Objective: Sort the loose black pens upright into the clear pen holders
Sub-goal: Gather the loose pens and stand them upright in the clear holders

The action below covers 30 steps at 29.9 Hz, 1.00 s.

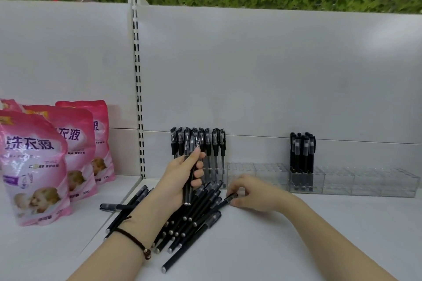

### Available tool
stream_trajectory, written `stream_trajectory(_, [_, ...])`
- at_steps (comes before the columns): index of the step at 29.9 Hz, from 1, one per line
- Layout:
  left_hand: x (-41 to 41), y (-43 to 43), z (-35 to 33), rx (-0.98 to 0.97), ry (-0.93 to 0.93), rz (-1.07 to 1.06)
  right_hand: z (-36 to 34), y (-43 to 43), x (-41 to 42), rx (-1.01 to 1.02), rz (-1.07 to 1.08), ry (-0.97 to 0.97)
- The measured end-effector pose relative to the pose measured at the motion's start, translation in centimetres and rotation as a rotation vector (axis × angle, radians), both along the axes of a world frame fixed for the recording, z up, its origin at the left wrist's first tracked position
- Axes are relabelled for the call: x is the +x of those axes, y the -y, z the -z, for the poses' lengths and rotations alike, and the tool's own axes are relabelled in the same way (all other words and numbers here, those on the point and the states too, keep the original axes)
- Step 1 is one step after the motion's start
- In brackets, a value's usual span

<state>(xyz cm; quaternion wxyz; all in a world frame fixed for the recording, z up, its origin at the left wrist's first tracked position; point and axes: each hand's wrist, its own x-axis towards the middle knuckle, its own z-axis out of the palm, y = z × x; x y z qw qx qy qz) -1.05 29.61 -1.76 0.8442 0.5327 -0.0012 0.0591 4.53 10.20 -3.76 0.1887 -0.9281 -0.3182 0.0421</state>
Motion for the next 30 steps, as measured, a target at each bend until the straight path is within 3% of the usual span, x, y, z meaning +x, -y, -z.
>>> stream_trajectory(2, [-0.2,0.2,-0.2,0.044,-0.011,-0.032,-0.2,0.5,0.1,0.109,-0.003,-0.088])
stream_trajectory(5, [-0.5,0.6,-0.2,0.143,-0.009,-0.079,-1.3,1.1,-0.2,0.444,-0.011,-0.286])
stream_trajectory(11, [-0.9,1.0,-0.1,0.29,-0.034,0.056,-3.1,0.0,-1.7,0.864,-0.105,-0.254])
stream_trajectory(16, [-1.4,1.8,-0.2,0.312,-0.047,0.18,-2.9,-1.5,-1.9,0.971,0.019,-0.161])
stream_trajectory(19, [-0.7,1.0,0.0,0.212,-0.038,0.118,-2.3,-1.7,-1.5,0.927,0.159,-0.178])
stream_trajectory(25, [-0.1,-0.3,-0.1,0.127,-0.002,-0.036,0.4,-2.5,-0.7,0.416,0.372,-0.159])
stream_trajectory(30, [-0.2,-0.1,-0.1,0.162,0.021,-0.04,-0.5,-3.7,-0.8,0.292,0.412,-0.181])
